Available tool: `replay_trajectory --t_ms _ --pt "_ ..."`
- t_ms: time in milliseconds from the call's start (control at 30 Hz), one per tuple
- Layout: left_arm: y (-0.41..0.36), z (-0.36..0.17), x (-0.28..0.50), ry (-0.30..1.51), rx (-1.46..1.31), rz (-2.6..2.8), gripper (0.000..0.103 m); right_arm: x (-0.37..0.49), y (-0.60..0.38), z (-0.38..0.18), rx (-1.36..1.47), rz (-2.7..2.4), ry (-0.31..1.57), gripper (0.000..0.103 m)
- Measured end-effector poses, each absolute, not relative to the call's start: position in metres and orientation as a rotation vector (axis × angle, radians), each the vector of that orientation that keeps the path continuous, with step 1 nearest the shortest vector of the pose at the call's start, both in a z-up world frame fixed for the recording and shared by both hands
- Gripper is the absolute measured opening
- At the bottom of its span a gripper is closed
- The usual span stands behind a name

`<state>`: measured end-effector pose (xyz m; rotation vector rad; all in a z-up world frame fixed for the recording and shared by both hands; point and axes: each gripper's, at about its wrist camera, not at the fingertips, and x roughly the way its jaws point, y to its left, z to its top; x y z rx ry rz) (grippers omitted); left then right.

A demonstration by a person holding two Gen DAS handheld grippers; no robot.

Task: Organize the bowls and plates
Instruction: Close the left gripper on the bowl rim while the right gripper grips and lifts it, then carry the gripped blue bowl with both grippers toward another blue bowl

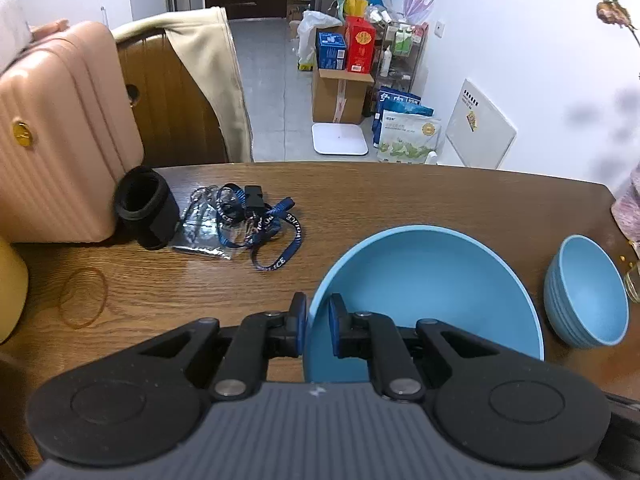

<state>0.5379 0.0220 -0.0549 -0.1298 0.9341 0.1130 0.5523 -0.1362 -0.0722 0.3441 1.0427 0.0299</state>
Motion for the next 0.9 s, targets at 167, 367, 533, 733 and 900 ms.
replay_trajectory --t_ms 167,367,533,733,900 --pt "0.025 -0.045 0.515 0.924 -0.122 0.104 0.013 0.530 -0.132 -0.064 0.358 0.020 1.032 0.008" --pt "0.026 -0.034 0.486 0.909 -0.113 0.093 0.013 0.501 -0.126 -0.050 0.357 0.008 1.006 0.008" --pt "0.028 -0.025 0.466 0.897 -0.111 0.081 0.013 0.479 -0.122 -0.039 0.353 -0.001 0.994 0.008" --pt "0.029 -0.015 0.444 0.885 -0.104 0.064 0.013 0.454 -0.119 -0.029 0.360 -0.016 0.980 0.008" --pt "0.028 -0.008 0.425 0.874 -0.097 0.048 0.013 0.432 -0.118 -0.024 0.367 -0.029 0.968 0.008"
